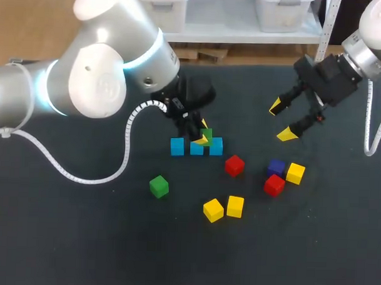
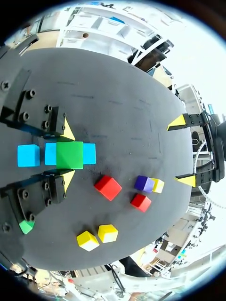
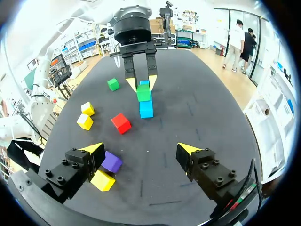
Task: Place the blue cubes, place green cubes on the blue cubes, place the yellow cubes on the green cubes, then place the red cubes on the yellow cubes, and place purple cube on the red cubes.
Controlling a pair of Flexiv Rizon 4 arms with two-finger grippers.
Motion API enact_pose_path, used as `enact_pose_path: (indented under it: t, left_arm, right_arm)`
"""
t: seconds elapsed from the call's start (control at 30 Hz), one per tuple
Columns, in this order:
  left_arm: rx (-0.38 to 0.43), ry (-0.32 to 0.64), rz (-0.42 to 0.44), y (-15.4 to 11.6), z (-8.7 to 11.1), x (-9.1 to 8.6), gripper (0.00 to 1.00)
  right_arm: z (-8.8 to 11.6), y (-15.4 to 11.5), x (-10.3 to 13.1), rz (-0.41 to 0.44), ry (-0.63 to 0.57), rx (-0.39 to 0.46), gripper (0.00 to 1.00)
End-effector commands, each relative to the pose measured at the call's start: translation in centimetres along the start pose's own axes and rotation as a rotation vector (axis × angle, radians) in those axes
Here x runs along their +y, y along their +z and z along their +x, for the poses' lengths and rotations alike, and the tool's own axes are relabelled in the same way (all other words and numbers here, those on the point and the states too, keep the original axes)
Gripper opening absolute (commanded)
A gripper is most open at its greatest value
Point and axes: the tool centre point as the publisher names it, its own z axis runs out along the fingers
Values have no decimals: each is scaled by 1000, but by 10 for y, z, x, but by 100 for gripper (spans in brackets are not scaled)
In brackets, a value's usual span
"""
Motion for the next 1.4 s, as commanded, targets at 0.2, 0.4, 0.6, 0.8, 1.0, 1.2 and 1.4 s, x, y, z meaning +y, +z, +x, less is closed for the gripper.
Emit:
enact_pose_path:
  t: [0.2, 0.4, 0.6, 0.8, 1.0, 1.2, 1.4]
  left_arm:
    - [0, 0, 8, 1, 1, 4, 0]
    - [4, -1, 9, 2, 1, 4, 4]
    - [5, -1, 11, 2, 1, 5, 8]
    - [3, -1, 12, 2, 1, 5, 7]
    - [5, 1, 15, 2, 2, 5, 22]
    - [6, 0, 17, 2, 2, 5, 38]
    - [5, 0, 20, 2, 3, 5, 36]
  right_arm:
    - [0, 0, -1, -1, -1, -2, 100]
    - [0, 0, -1, -1, -1, -2, 100]
    - [0, 0, -1, -1, -1, -2, 100]
    - [0, 0, -1, -1, -1, -2, 100]
    - [0, 0, -1, -1, -1, -2, 100]
    - [0, 0, -1, -1, -1, -2, 100]
    - [0, 0, -1, -1, -1, -2, 100]
